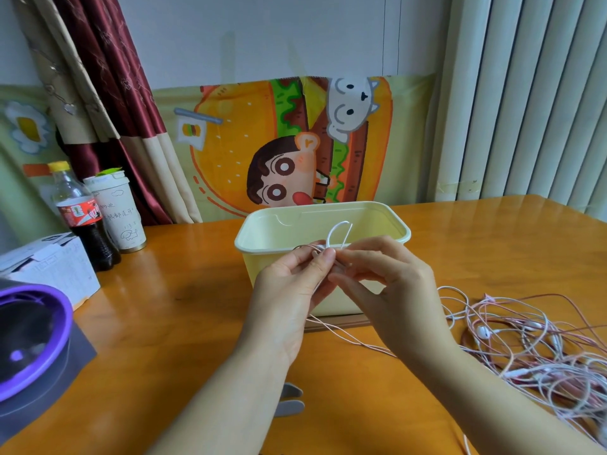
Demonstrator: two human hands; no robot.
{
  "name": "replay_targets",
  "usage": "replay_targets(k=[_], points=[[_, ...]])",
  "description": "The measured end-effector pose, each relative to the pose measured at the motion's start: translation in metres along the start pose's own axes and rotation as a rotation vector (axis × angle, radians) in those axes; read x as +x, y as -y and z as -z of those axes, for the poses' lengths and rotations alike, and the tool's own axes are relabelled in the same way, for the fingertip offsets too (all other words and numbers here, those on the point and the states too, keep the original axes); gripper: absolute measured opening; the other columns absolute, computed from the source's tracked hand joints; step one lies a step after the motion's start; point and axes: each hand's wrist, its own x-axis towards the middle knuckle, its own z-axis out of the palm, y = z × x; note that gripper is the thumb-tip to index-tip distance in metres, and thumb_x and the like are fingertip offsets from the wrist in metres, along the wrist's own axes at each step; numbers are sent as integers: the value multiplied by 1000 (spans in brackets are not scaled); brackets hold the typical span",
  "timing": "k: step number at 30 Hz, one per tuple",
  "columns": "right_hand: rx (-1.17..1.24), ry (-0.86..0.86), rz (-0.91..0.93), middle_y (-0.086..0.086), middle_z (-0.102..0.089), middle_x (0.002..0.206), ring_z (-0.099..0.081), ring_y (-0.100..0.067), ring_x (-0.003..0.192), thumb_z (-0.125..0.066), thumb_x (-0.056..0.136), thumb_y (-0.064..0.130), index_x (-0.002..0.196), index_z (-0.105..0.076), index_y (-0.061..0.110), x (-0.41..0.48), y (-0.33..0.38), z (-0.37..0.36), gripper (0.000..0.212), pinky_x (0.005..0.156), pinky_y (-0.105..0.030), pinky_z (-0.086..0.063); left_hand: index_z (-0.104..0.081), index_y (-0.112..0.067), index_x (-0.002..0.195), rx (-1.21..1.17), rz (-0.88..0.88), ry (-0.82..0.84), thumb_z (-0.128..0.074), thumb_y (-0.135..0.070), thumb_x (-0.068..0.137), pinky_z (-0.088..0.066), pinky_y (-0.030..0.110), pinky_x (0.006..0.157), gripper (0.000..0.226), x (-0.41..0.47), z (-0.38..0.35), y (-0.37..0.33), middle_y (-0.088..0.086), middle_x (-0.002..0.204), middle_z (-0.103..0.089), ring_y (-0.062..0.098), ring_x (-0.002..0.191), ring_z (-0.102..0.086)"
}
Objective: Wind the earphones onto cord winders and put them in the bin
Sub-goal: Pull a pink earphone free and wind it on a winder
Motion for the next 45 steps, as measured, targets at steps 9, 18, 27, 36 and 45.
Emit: replay_targets(k=[9, 18, 27, 36, 45], points=[[-159, 0, 143, -1, -57, 98, -58, -3, 80, -66, 84, 29, 105, -73, 12, 0, -6, 2, 28, 74, -8, -48, -74, -16, 100, -121, 74, 53, -62, -17, 87, -57, 25, 77, 18, -2, -1, -8, 2, 100, -76, 13, 93, -72], [169, 30, -124, 8, -60, 93, -58, -6, 79, -58, 90, 17, 117, -61, 30, 19, 6, 25, 30, 73, -15, -45, -71, -10, 104, 63, 43, 234, -65, -23, 75, -57, 23, 80, 32, 2, 5, -13, 5, 89, -75, 9, 79, -68], [432, 599, -463, 10, -64, 123, -52, -7, 123, -36, 88, 24, 113, -69, 25, 27, -1, 40, 41, 110, -37, -33, -61, -9, 98, 416, 168, 620, -72, -16, 69, -56, 20, 70, 32, -9, 10, -36, 17, 89, -75, 18, 77, -73], [481, 697, -530, 1, -63, 78, -59, -17, 85, -52, 76, 44, 85, -67, 24, 20, -4, 32, 28, 87, -40, -44, -43, -17, 82, 513, 132, 670, -84, -22, 64, -53, 19, 63, 44, -7, 18, -42, 1, 75, -72, 15, 73, -72], [671, 788, -523, -1, -58, 69, -52, -14, 64, -69, 65, 69, 71, -63, 23, 18, 0, 35, 47, 64, -27, -42, -42, -16, 85, 535, 135, 746, -81, -14, 73, -52, 19, 67, 41, -11, 19, -49, -3, 75, -72, 11, 73, -70]])
